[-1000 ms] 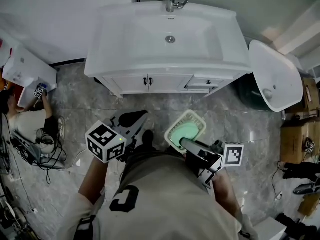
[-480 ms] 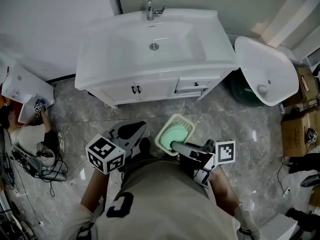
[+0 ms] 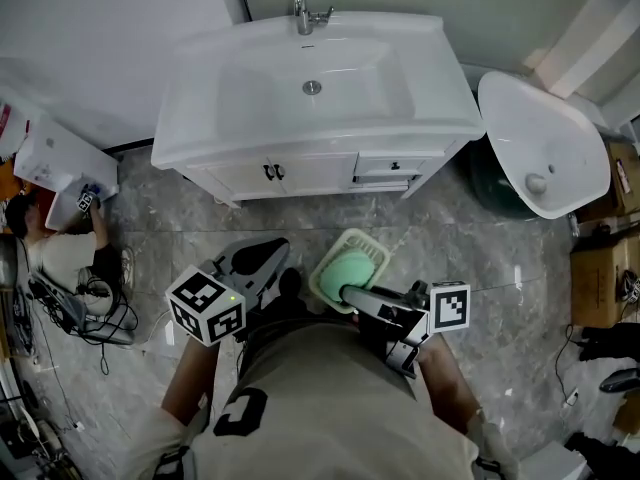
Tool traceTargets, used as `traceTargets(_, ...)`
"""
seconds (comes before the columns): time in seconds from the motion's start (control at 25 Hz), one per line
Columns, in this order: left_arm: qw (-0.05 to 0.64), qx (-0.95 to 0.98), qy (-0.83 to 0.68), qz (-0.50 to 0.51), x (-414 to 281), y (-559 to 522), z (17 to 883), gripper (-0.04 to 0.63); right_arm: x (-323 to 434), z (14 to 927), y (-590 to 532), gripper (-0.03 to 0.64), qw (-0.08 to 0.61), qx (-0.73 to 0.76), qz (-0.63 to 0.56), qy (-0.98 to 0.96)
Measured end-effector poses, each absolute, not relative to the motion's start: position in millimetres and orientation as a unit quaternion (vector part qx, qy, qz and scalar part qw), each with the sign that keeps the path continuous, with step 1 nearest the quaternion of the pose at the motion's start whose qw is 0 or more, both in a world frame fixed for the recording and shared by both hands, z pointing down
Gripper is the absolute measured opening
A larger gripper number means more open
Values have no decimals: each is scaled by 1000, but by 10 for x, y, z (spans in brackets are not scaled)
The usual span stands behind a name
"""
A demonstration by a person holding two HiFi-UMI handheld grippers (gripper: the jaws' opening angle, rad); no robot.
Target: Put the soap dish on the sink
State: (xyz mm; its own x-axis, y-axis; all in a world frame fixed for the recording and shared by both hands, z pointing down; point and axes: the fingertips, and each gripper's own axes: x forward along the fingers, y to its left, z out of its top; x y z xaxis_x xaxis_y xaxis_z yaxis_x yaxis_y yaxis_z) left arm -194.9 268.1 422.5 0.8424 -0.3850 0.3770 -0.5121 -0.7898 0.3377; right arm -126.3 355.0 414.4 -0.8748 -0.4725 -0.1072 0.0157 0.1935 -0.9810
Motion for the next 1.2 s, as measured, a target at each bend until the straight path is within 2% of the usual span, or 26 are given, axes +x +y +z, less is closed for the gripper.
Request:
traceTargets(0.48, 222, 930, -253, 145, -2051, 2373, 4277, 20, -1158, 4136, 3235, 117, 184, -171, -610, 751)
traceTargets(0.68, 267, 929, -233, 107, -2017, 1969, 4293, 20, -1198, 4078, 2971, 115, 181, -198, -601, 752)
traceTargets(1.2, 267, 935, -202, 122, -2282, 1245, 4451, 20, -1521, 4137, 2267, 115, 173, -212, -618, 737)
